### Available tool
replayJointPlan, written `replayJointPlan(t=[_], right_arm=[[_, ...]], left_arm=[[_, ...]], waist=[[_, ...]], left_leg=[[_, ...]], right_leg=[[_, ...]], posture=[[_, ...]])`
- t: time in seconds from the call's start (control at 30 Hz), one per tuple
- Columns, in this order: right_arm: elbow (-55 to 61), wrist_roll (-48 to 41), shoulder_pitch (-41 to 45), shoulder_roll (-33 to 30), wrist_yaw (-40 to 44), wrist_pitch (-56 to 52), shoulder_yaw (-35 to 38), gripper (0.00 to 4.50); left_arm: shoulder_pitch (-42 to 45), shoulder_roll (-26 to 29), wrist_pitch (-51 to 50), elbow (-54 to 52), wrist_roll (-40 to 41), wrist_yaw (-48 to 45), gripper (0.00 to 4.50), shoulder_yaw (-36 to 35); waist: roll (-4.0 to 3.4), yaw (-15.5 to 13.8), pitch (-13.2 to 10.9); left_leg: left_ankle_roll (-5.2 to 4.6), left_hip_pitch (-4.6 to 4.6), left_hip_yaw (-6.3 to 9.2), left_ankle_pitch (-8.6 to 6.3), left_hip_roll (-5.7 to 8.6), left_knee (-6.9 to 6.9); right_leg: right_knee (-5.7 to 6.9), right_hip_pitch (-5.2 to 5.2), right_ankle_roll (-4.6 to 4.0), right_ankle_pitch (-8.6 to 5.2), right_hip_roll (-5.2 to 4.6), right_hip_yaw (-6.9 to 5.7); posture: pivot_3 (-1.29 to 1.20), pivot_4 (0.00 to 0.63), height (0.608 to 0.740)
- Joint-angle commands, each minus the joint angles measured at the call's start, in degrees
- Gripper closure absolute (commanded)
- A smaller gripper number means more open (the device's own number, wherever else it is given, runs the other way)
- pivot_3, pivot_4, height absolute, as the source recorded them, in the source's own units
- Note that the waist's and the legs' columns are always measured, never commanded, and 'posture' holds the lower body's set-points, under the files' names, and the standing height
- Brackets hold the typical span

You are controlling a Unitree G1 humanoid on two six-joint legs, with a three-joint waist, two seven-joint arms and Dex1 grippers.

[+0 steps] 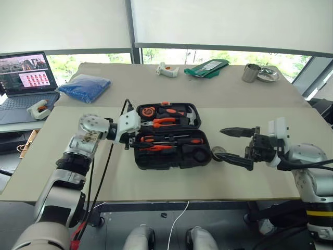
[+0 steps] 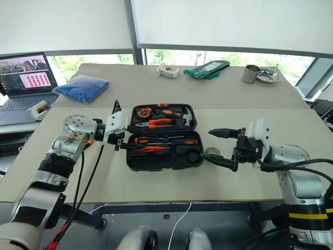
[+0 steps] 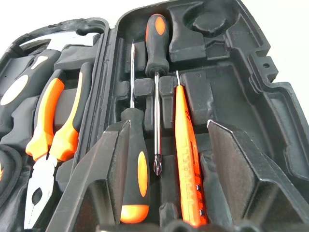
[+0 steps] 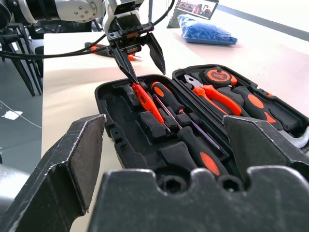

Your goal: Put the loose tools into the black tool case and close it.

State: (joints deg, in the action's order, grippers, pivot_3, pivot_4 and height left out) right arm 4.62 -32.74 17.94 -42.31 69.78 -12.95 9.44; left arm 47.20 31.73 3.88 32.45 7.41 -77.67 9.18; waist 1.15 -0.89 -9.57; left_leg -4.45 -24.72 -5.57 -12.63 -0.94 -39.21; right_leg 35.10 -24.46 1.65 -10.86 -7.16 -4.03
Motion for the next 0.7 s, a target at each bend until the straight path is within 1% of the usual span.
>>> replayJointPlan(t=[0.03, 0.17, 0.2, 0.33, 0.5, 0.7], right_arm=[[1.9, -1.1, -0.4, 0.1, -0.4, 0.2, 1.3, 0.0], [1.7, -0.9, -0.7, 0.3, -0.7, 0.5, 1.4, 0.0], [1.6, -0.8, -0.8, 0.4, -0.7, 0.6, 1.4, 0.0], [1.6, -0.7, -1.0, 0.6, -0.9, 0.7, 1.5, 0.0], [2.0, -0.8, -1.5, 0.8, -1.2, 0.8, 1.6, 0.0], [2.1, -1.0, -1.6, 0.9, -1.3, 1.1, 1.7, 0.0]], left_arm=[[-1.0, -1.3, 2.1, -0.5, 1.7, 0.9, 2.85, -1.6], [-2.4, -2.7, 2.2, -2.0, 2.3, 0.2, 4.2, -1.0], [-2.7, -2.9, 3.2, -2.1, 1.7, 0.4, 4.37, -0.6], [-3.7, -3.1, 4.6, -1.3, 0.2, 1.2, 4.37, 0.2], [-2.9, -3.2, 5.3, 1.7, -3.1, 4.3, 4.37, 1.4], [-3.0, -3.6, 5.1, 4.0, -4.6, 5.2, 4.37, 2.0]], waist=[[0.0, 0.0, 0.0], [0.0, 0.1, 0.0], [0.0, 0.1, 0.0], [0.0, 0.1, 0.0], [0.0, 0.1, 0.0], [0.0, 0.1, 0.0]], left_leg=[[0.0, 0.0, 0.0, 0.0, 0.0, 0.0], [0.0, 0.0, -0.01, 0.0, 0.0, -0.03], [0.0, 0.0, 0.0, 0.0, 0.0, -0.03], [0.0, 0.0, 0.0, 0.0, -0.01, -0.04], [0.0, 0.0, 0.0, 0.0, 0.0, -0.06], [-0.01, 0.0, 0.0, 0.0, 0.0, -0.06]], right_leg=[[0.0, 0.0, 0.0, 0.0, 0.0, 0.0], [0.01, 0.01, 0.02, 0.02, 0.0, 0.0], [0.01, 0.01, 0.02, 0.02, 0.0, 0.0], [0.02, 0.01, 0.02, 0.03, 0.01, 0.0], [0.01, 0.02, 0.03, 0.04, 0.0, 0.0], [0.01, 0.03, 0.04, 0.05, 0.0, 0.0]], posture=[[0.0, 0.15, 0.74], [0.0, 0.15, 0.74], [0.0, 0.15, 0.74], [0.0, 0.15, 0.74], [0.0, 0.15, 0.74], [0.0, 0.15, 0.74]])
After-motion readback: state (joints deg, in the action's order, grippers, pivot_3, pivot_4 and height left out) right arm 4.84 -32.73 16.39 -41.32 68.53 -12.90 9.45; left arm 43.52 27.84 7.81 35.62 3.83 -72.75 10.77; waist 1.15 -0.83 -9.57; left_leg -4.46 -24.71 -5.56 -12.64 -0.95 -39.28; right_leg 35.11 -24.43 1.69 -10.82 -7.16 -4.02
